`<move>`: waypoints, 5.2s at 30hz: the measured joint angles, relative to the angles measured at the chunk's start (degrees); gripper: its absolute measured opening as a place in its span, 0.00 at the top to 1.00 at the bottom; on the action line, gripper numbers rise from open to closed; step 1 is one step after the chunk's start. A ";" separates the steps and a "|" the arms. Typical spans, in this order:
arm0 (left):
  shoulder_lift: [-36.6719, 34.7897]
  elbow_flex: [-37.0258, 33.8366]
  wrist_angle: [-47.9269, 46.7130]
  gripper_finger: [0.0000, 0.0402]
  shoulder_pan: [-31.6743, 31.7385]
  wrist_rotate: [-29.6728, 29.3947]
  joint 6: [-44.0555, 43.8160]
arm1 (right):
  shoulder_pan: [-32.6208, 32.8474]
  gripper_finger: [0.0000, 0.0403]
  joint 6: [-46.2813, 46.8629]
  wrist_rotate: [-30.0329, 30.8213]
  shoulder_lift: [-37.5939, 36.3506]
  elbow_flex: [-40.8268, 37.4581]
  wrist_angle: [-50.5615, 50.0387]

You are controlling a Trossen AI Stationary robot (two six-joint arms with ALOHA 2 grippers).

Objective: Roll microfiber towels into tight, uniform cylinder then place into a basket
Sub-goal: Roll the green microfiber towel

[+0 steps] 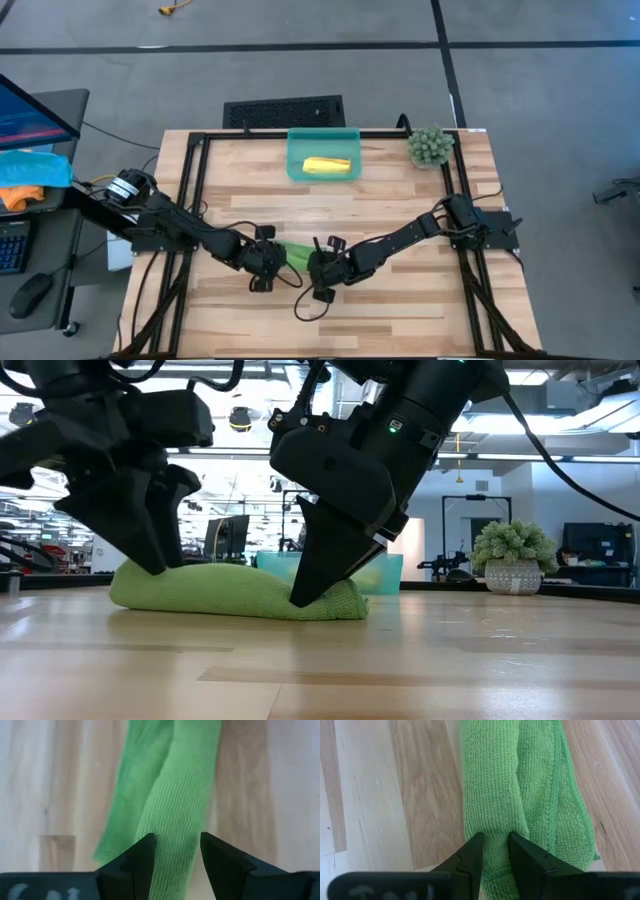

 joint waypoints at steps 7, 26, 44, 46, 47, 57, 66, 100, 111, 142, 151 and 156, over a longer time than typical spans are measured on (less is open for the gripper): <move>0.00 0.00 -0.48 0.62 -0.04 4.15 -3.37 | 0.00 0.71 1.25 0.02 0.00 0.00 -0.02; 6.17 0.26 0.59 0.62 1.35 1.74 -4.41 | 1.00 0.71 1.03 -0.35 0.24 1.77 -1.56; 8.72 0.35 0.57 0.62 1.09 4.64 -9.51 | 0.98 0.62 -1.11 -4.45 0.04 1.92 -2.17; 8.72 0.35 0.46 0.62 0.89 4.82 -10.01 | 1.03 0.57 -1.17 -4.68 -0.03 1.99 -3.37; 8.72 0.35 0.42 0.62 0.63 4.76 -10.09 | 1.05 0.55 -1.27 -4.68 -0.09 2.01 -4.08; 8.87 0.80 0.40 0.62 -1.61 4.91 -11.70 | 1.12 0.45 -2.16 -4.39 -0.31 3.41 -11.76; 9.04 2.37 -1.62 0.62 -1.97 7.11 -12.64 | 3.14 0.53 -4.64 -1.67 -0.73 8.50 -26.91; 9.05 2.45 -1.68 0.62 -1.95 7.91 -13.02 | 8.20 0.45 -36.76 11.59 1.03 8.70 -12.49; 9.05 2.51 -2.31 0.62 -1.95 8.17 -13.01 | 3.79 0.46 -28.67 12.49 6.06 9.12 -16.83; 1.01 2.03 -10.85 0.62 -13.03 -5.99 -9.54 | 3.50 0.92 -20.48 9.25 6.91 8.79 -13.33; 1.20 2.16 -5.49 0.62 -19.37 -18.54 -3.15 | 3.28 0.88 -20.31 8.81 6.91 8.79 -13.22; 1.18 0.69 -2.33 0.62 -18.47 -19.61 -2.05 | 3.21 0.92 -20.33 8.41 6.88 8.79 -13.25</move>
